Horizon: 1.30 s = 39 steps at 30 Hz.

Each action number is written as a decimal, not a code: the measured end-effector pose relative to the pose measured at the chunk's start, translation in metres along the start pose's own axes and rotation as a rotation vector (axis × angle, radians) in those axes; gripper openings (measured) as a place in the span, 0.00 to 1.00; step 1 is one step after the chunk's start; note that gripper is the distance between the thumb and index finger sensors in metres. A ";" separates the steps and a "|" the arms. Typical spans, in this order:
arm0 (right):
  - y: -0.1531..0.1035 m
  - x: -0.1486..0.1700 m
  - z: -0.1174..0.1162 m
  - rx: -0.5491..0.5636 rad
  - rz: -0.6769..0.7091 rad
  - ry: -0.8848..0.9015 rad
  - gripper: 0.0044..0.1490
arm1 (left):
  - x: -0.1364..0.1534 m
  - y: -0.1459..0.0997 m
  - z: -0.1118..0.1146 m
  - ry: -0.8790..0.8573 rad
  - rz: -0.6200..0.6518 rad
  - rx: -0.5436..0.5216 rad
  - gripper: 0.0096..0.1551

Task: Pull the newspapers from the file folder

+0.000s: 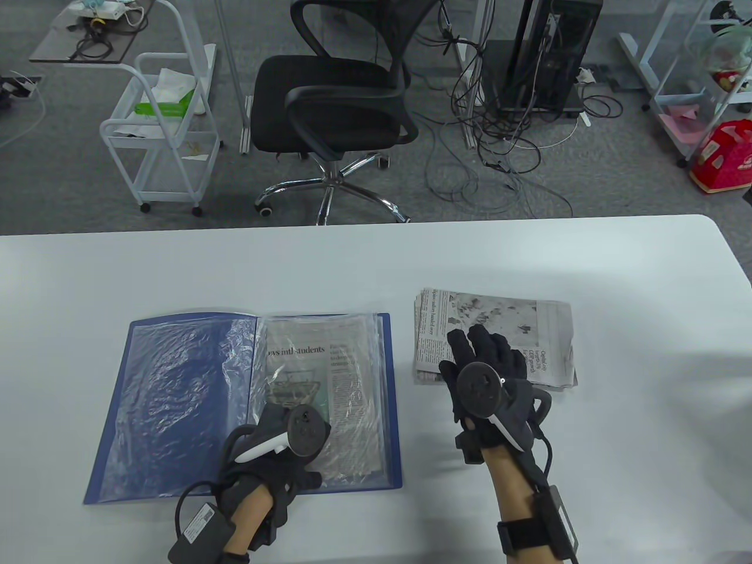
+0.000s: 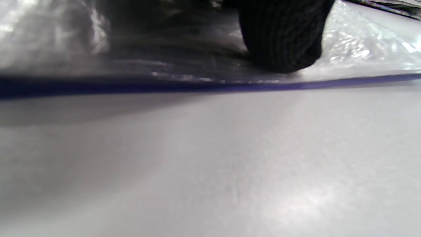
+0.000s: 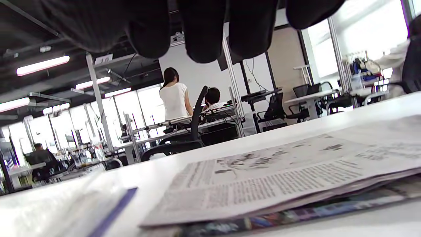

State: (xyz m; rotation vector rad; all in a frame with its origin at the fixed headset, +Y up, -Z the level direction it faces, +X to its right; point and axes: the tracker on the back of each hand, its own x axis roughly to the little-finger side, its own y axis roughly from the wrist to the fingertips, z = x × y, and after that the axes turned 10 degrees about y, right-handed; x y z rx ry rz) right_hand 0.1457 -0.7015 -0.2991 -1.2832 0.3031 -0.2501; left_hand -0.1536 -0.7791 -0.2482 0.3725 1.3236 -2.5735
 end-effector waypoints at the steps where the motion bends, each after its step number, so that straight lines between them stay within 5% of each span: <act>1: -0.001 0.001 -0.004 -0.010 0.007 -0.030 0.37 | 0.000 0.000 0.000 0.000 0.001 -0.002 0.48; 6: -0.001 0.010 -0.018 -0.057 -0.020 -0.090 0.37 | -0.002 -0.002 -0.004 -0.009 0.018 -0.017 0.48; 11: 0.000 0.013 -0.020 -0.055 -0.024 -0.098 0.37 | -0.011 -0.003 -0.009 -0.129 -0.040 -0.250 0.49; 18: 0.001 0.013 -0.020 -0.043 -0.022 -0.079 0.36 | -0.024 0.012 0.001 -0.124 -0.136 -0.185 0.58; 23: 0.001 0.014 -0.020 -0.038 -0.030 -0.057 0.36 | -0.028 0.015 0.002 -0.072 -0.192 -0.184 0.51; 29: 0.000 0.012 -0.022 -0.048 -0.021 -0.055 0.36 | -0.022 0.007 -0.009 -0.058 -0.245 -0.338 0.35; 36: 0.001 0.015 -0.020 -0.036 -0.028 -0.027 0.36 | 0.029 -0.041 -0.036 -0.401 -0.343 -0.587 0.35; 39: 0.001 0.015 -0.019 -0.029 -0.026 -0.017 0.36 | 0.063 -0.062 -0.037 -0.555 -0.425 -0.589 0.35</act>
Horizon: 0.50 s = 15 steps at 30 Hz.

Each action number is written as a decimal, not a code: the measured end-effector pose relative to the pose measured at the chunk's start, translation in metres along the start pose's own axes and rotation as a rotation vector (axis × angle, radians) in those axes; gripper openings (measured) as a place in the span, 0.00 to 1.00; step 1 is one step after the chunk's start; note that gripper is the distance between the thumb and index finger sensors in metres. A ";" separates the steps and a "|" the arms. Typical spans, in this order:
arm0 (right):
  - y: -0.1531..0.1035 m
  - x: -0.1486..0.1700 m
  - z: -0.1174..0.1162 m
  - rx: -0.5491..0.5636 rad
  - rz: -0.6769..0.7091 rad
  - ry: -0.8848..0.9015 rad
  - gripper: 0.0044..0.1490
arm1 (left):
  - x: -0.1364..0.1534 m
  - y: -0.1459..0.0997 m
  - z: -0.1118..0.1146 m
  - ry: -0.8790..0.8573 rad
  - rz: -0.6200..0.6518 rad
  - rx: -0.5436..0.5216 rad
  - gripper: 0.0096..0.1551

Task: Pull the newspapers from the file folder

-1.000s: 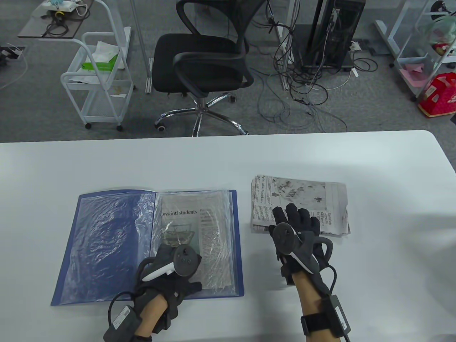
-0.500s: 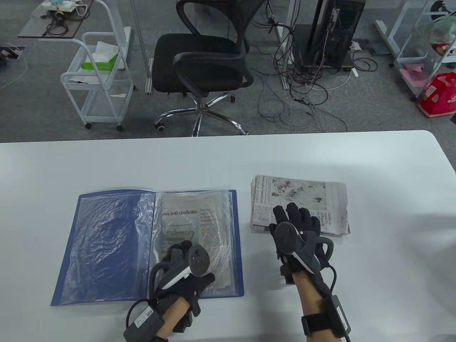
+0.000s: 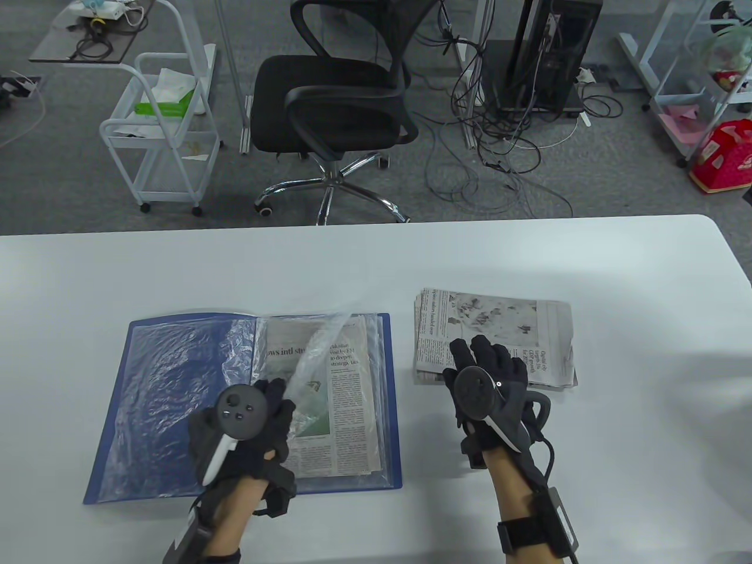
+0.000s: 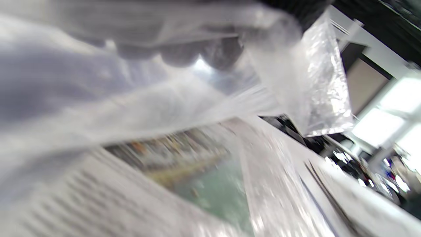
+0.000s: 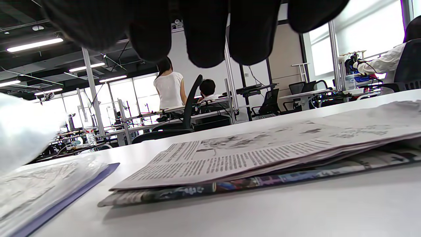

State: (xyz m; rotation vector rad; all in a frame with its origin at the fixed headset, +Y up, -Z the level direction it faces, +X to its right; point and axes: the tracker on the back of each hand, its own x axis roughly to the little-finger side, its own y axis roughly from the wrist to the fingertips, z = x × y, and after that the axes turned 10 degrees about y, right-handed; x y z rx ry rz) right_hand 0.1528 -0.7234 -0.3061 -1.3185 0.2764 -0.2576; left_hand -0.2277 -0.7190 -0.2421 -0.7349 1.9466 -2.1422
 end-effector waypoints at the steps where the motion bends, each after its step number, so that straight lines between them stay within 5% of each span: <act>1: 0.000 0.000 0.000 0.003 0.001 0.005 0.36 | 0.015 0.001 -0.008 -0.067 -0.055 0.003 0.35; 15: 0.002 0.007 0.003 0.013 -0.020 0.042 0.36 | 0.108 0.018 -0.026 -0.019 -0.417 0.079 0.37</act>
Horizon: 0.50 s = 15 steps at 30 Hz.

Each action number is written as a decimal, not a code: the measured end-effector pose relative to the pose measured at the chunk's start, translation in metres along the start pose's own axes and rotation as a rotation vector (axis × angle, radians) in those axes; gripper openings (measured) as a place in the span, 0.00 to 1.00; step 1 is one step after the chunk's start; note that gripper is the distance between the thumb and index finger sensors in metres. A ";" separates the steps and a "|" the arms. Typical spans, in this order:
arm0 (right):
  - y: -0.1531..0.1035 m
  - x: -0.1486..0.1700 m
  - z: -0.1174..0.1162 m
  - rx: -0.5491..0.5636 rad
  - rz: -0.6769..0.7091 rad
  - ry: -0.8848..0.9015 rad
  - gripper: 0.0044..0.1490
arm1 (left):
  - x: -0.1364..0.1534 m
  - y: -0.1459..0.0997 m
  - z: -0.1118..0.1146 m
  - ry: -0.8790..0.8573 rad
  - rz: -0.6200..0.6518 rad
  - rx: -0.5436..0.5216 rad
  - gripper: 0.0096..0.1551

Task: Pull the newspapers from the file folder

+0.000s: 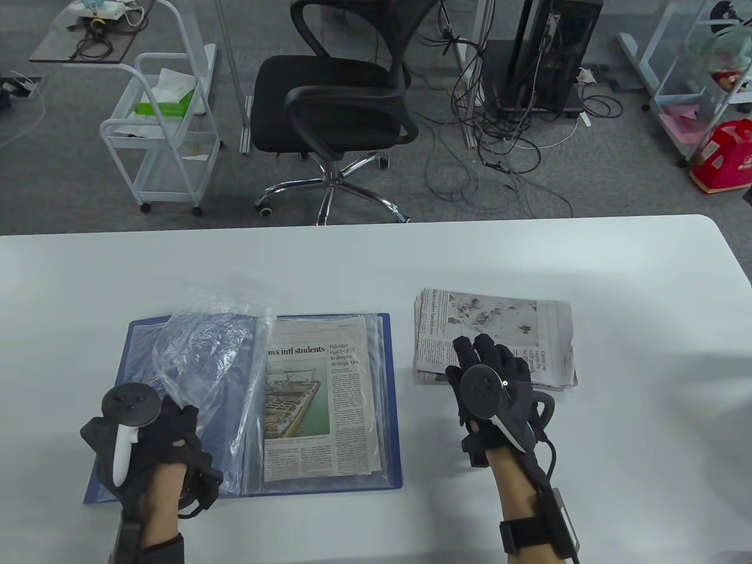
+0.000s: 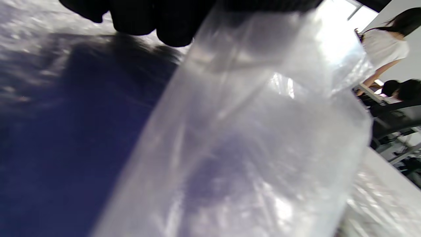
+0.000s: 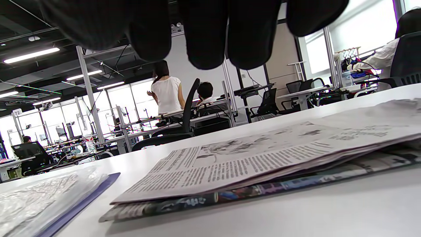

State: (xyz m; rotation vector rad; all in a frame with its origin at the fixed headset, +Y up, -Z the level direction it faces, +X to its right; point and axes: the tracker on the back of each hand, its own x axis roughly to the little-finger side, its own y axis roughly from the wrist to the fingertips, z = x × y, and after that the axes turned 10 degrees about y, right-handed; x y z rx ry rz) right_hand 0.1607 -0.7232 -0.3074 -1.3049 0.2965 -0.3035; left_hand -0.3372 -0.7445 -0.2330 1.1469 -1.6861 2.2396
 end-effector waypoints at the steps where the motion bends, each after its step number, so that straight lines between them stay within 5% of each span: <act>1: 0.000 0.001 0.000 -0.001 -0.003 0.005 0.36 | 0.004 0.002 0.000 0.017 -0.023 0.005 0.38; 7: 0.000 0.000 0.002 -0.003 -0.009 0.009 0.36 | 0.012 0.003 -0.005 -0.016 -0.043 -0.032 0.43; 12: 0.000 0.001 0.003 -0.001 -0.012 0.012 0.37 | -0.001 -0.016 -0.025 -0.076 0.022 -0.241 0.44; 15: 0.000 0.001 0.004 0.002 -0.014 0.017 0.37 | -0.021 -0.034 -0.035 -0.067 0.164 -0.350 0.40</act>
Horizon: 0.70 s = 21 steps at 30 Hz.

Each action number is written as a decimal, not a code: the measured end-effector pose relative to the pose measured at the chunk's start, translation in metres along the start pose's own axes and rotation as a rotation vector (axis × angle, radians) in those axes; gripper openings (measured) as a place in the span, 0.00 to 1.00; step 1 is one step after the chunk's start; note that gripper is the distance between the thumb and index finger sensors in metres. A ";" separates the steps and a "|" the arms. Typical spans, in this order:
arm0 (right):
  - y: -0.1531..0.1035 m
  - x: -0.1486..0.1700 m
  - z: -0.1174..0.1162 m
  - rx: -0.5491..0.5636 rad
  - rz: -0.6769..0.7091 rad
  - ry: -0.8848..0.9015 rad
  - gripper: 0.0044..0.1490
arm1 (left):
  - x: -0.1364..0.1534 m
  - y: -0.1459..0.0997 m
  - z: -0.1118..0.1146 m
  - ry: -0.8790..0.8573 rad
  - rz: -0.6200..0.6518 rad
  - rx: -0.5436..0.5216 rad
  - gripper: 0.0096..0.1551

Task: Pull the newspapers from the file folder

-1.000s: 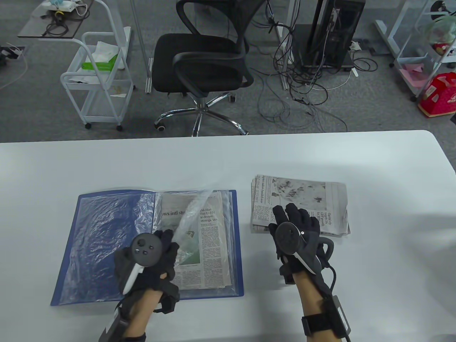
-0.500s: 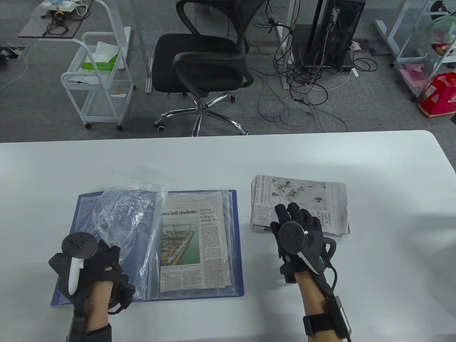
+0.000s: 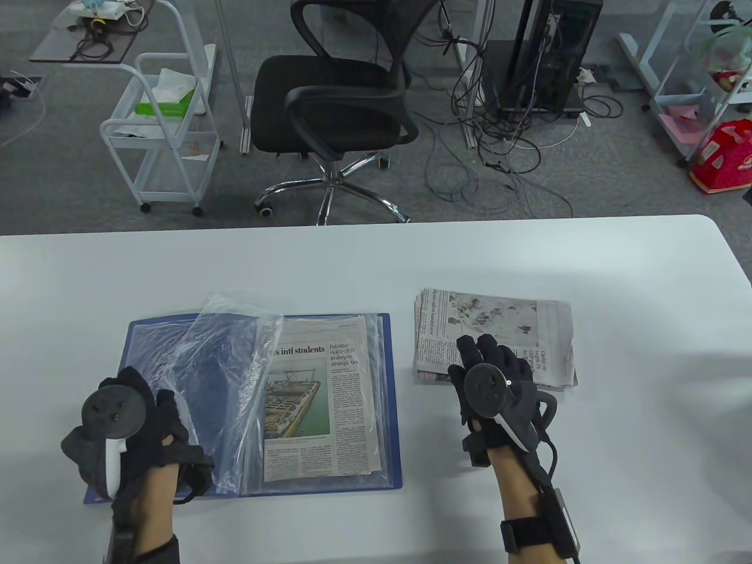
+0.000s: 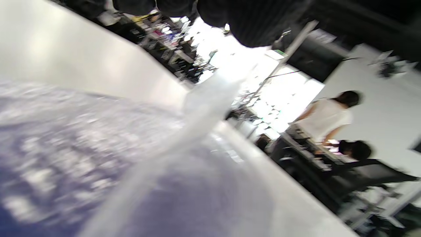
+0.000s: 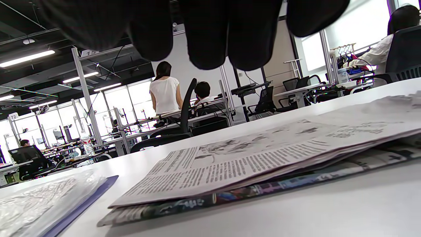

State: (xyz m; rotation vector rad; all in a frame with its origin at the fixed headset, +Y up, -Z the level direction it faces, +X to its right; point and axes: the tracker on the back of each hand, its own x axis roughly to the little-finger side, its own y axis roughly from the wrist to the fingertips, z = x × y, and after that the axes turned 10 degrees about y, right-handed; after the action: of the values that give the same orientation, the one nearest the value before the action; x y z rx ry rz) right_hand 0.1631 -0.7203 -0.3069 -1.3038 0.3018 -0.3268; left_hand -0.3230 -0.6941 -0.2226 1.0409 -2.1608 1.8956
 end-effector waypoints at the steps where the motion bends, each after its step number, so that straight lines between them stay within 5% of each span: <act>1: 0.000 0.000 0.000 0.000 0.000 0.000 0.37 | -0.006 -0.002 -0.001 0.001 0.054 -0.010 0.39; 7: 0.000 0.000 0.001 -0.003 0.002 -0.002 0.37 | -0.076 -0.035 0.016 0.171 0.518 0.061 0.35; 12: 0.000 0.000 0.001 -0.009 0.004 -0.004 0.37 | -0.121 -0.067 0.073 0.314 0.865 0.358 0.37; 16: -0.001 -0.001 0.000 -0.023 0.008 -0.007 0.37 | -0.125 -0.081 0.121 0.501 0.912 0.636 0.46; 21: -0.001 -0.004 -0.003 -0.038 0.014 -0.017 0.37 | -0.116 -0.079 0.144 0.602 0.835 0.764 0.55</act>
State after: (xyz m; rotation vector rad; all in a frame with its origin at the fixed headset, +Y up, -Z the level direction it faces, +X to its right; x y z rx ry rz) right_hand 0.1579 -0.7214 -0.3066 -1.3410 0.3036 -0.2989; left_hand -0.1399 -0.7749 -0.2449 -0.5541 -1.5994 2.9526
